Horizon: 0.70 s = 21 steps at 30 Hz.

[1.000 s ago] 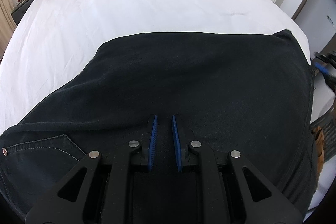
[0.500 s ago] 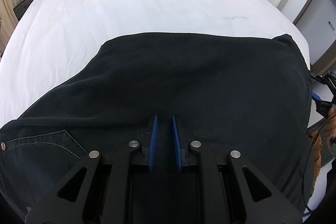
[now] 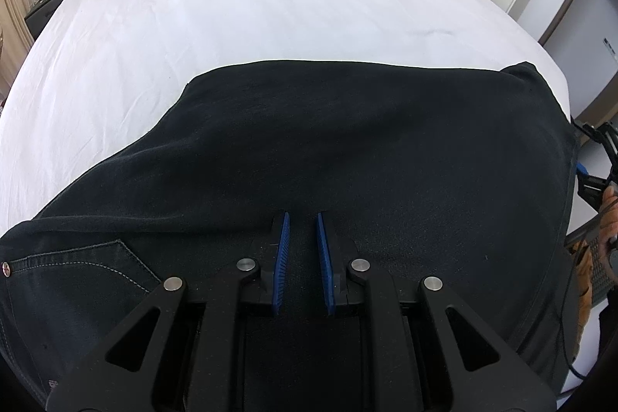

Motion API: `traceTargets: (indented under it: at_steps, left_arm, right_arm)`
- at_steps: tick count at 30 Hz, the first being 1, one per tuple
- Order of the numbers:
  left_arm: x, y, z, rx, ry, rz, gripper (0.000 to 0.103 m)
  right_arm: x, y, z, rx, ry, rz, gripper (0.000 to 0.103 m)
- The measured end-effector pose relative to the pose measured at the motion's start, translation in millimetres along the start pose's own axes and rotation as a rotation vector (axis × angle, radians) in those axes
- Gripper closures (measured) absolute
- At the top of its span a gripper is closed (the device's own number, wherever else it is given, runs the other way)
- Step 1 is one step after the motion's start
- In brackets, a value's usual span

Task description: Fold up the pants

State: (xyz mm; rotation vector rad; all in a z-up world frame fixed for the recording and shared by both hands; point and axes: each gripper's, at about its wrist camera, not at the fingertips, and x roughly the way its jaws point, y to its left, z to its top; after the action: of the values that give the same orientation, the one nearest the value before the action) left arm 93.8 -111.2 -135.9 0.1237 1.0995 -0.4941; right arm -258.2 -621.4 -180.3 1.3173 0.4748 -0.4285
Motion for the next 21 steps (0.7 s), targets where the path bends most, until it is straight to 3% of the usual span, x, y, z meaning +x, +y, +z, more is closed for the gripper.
traceTargets:
  at_steps: [5,17,21]
  left_arm:
    - [-0.6,3.2,-0.4,-0.003,-0.003,-0.007,0.089]
    - [-1.6,8.6,-1.7,-0.005,-0.009,-0.019,0.089]
    - [-0.6,6.4,-1.2,-0.003,-0.010,-0.016,0.089]
  right_arm:
    - [2.5,-5.0,4.0,-0.003,0.005,0.088,0.053]
    - [18.0,-29.2,26.4,-0.010,0.017,0.330,0.056]
    - [14.4,-29.8,30.6,-0.024,0.008,0.351,0.059]
